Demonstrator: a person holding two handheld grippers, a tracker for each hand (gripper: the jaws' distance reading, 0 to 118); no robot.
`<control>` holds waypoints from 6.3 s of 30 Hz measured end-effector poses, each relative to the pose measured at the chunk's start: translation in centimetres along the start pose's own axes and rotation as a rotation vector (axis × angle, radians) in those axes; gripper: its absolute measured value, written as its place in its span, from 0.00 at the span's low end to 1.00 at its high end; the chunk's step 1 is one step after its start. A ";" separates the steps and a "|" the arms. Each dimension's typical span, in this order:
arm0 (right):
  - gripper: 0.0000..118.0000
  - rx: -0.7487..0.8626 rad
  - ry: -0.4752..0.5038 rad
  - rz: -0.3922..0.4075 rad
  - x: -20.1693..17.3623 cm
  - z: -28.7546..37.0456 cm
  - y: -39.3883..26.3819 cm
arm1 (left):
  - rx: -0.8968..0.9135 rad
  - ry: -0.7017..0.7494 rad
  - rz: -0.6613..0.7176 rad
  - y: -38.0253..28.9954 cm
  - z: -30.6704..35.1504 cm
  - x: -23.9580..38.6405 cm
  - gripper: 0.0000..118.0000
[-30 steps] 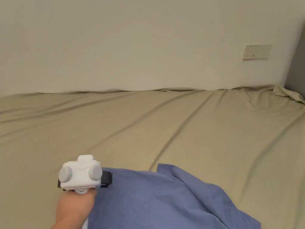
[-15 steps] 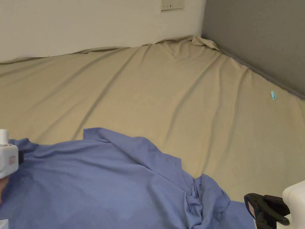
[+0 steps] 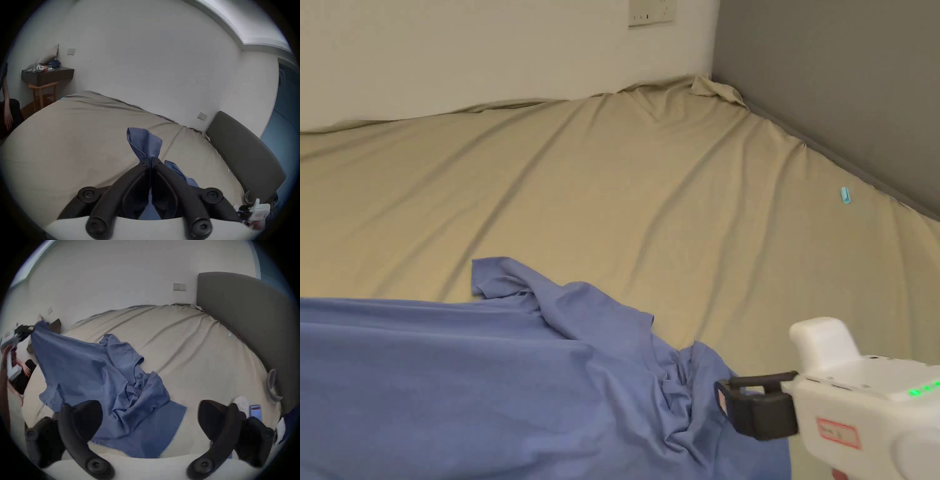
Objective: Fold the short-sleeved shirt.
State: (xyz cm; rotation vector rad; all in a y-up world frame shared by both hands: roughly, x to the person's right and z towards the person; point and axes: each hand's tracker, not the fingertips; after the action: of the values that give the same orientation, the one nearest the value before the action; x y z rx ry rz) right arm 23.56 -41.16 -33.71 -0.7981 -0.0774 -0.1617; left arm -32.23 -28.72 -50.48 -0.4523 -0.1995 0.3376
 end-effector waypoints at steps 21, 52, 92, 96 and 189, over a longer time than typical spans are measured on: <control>0.04 0.271 0.018 0.149 -3.8 10.1 14.3 | 0.211 0.108 0.120 7.4 9.5 -2.5 0.00; 0.04 0.326 -0.216 0.142 -9.6 4.6 46.1 | 0.200 0.194 -0.010 25.1 -8.1 2.5 0.00; 0.04 -0.475 -0.017 -0.059 2.3 1.5 -8.9 | -0.552 0.284 0.207 -17.9 10.3 -17.9 0.00; 0.04 -0.466 -0.038 -0.238 3.3 -0.8 -10.6 | -0.590 0.361 0.132 -20.9 8.5 -18.2 0.00; 0.03 0.725 -0.247 0.429 -10.0 25.5 26.1 | 0.181 0.064 0.022 13.1 12.9 4.0 0.07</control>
State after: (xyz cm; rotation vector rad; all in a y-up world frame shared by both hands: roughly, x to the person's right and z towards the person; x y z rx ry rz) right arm 18.07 -3.77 -35.66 -0.0934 -0.1825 0.3606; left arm -35.55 -11.10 -44.65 -0.2857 -0.1008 0.3585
